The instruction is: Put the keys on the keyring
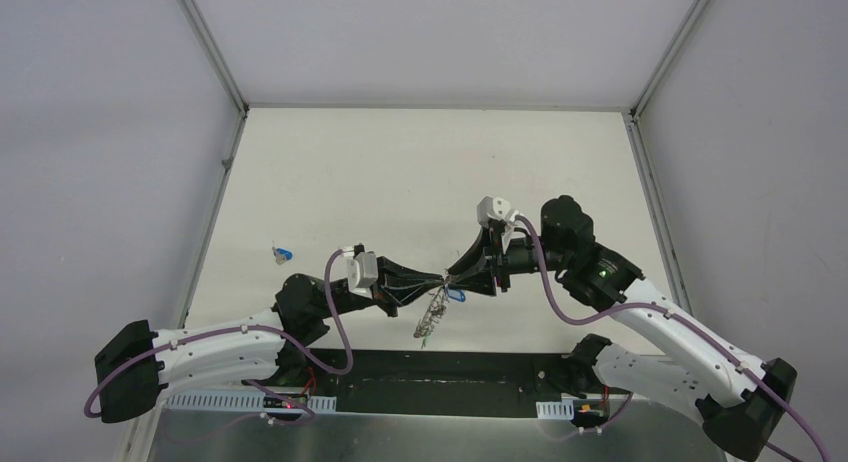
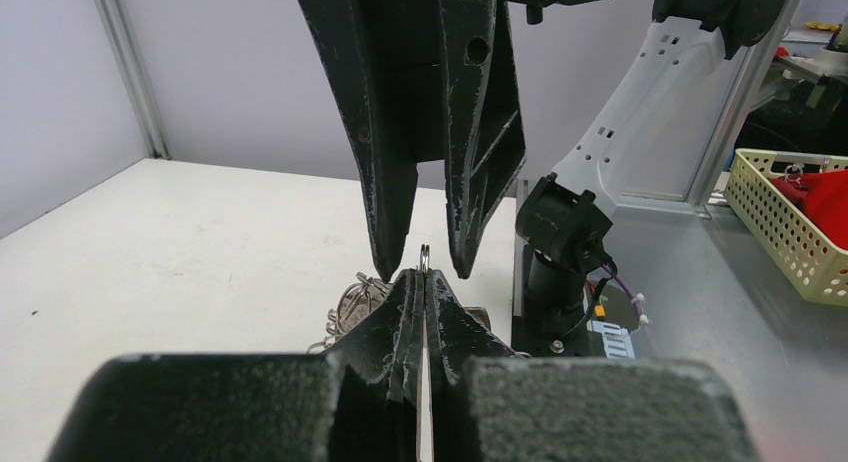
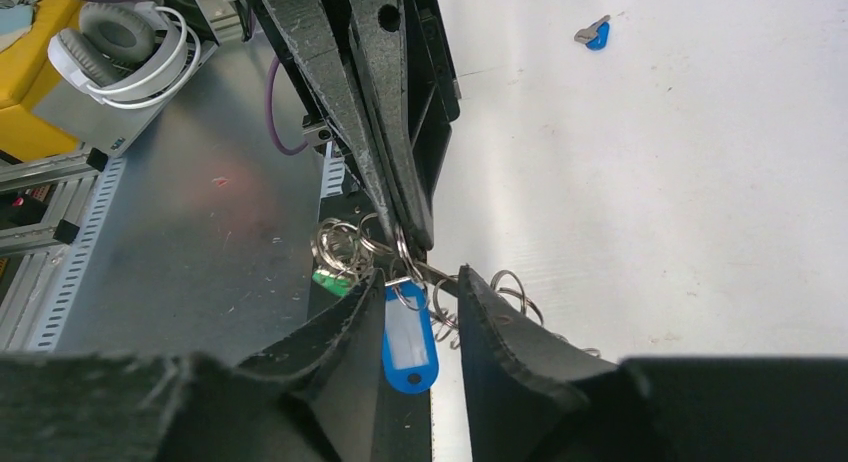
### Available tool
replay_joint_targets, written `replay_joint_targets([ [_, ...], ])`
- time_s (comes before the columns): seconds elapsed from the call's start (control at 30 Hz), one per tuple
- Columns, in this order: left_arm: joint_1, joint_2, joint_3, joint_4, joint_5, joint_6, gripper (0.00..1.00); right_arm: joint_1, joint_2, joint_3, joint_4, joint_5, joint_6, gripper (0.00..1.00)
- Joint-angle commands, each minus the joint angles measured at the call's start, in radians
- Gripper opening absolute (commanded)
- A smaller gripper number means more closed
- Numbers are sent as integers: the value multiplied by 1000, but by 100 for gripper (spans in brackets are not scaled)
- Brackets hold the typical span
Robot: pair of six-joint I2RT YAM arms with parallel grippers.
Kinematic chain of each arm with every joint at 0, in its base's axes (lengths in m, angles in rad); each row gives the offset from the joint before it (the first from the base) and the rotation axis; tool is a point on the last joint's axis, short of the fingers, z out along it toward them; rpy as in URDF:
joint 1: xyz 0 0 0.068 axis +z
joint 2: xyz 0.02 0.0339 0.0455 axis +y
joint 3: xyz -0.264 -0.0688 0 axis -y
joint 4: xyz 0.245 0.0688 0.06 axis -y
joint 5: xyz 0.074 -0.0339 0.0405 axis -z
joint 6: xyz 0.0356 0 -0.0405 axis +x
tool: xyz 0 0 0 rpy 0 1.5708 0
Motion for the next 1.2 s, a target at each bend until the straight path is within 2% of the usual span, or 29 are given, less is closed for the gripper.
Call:
replay_joint_targets([
  [0.0, -9, -30, 12, 88, -4, -18, 0, 1, 6, 10, 83, -44, 20, 32],
  [0.47, -8, -26, 9, 91, -7, -24, 0, 2, 10, -12, 136, -96, 67, 7],
  [1.07, -8, -16, 4, 95, -6, -36, 0, 7, 24, -22, 152, -74, 88, 8],
  [1.1, -8, -14, 4, 96, -6, -37, 0, 7, 26, -22, 151, -73, 89, 9],
  [1.17, -8, -14, 4, 96, -5, -38, 0, 7, 28, -21, 147, -72, 89, 18],
])
